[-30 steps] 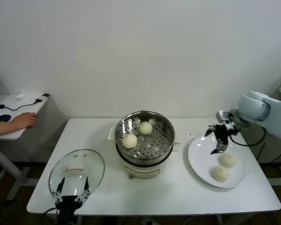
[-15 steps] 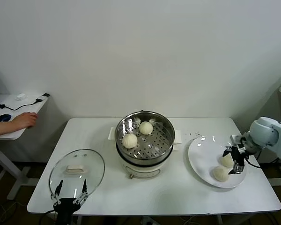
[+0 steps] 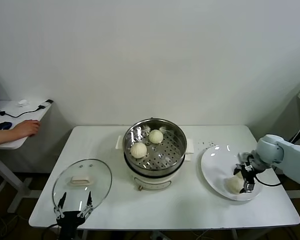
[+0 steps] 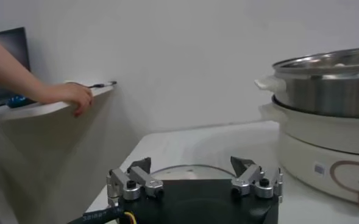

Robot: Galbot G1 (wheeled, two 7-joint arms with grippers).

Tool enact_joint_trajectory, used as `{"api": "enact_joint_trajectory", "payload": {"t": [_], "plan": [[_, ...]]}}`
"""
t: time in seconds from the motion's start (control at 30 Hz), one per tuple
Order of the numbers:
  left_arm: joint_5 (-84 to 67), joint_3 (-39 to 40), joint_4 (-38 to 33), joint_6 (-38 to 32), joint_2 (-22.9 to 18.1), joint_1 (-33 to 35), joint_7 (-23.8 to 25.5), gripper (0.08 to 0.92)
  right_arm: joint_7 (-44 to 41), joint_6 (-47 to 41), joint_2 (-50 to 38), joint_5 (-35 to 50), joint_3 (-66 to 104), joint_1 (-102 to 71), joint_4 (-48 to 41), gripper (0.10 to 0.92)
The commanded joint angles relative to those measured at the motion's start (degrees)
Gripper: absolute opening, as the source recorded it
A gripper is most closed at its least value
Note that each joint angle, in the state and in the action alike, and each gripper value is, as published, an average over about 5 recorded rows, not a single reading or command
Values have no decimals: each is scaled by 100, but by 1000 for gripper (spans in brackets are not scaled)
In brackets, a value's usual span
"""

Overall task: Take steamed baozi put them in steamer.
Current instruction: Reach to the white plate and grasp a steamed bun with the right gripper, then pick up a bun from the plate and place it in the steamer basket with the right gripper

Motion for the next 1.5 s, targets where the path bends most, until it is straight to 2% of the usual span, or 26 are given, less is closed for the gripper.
{"api": "enact_joint_trajectory", "payload": {"t": [0.03, 0.2, 0.57, 0.8, 0.9, 1.07, 1.27, 1.5], "plan": [[-23, -42, 26, 12, 5, -31, 0, 823, -7, 13, 203, -87, 68, -203, -167, 820], [-36, -56, 25, 33, 7, -69, 0, 823, -32, 10, 215, -86, 87, -190, -208, 773], [-36, -45, 35, 34, 9, -71, 1, 823, -121, 25, 195, -68, 95, -113, -247, 609], [-31, -35, 13, 25, 8, -39, 3, 823, -191, 217, 208, -44, 50, 166, -224, 570], [-15, -39, -13, 25, 20, -10, 15, 823, -492, 807, 304, -210, -34, 723, -213, 569], [6, -30, -68, 22, 27, 59, 17, 823, -1216, 2388, 918, -565, -824, 2508, -47, 564], [13, 5, -193, 15, 9, 178, 19, 823, -1454, 4165, 1813, -1764, -838, 3728, 91, 569], [61, 67, -332, 24, 20, 251, 43, 823, -1378, 4789, 2898, -1921, -626, 4103, 119, 577]]}}
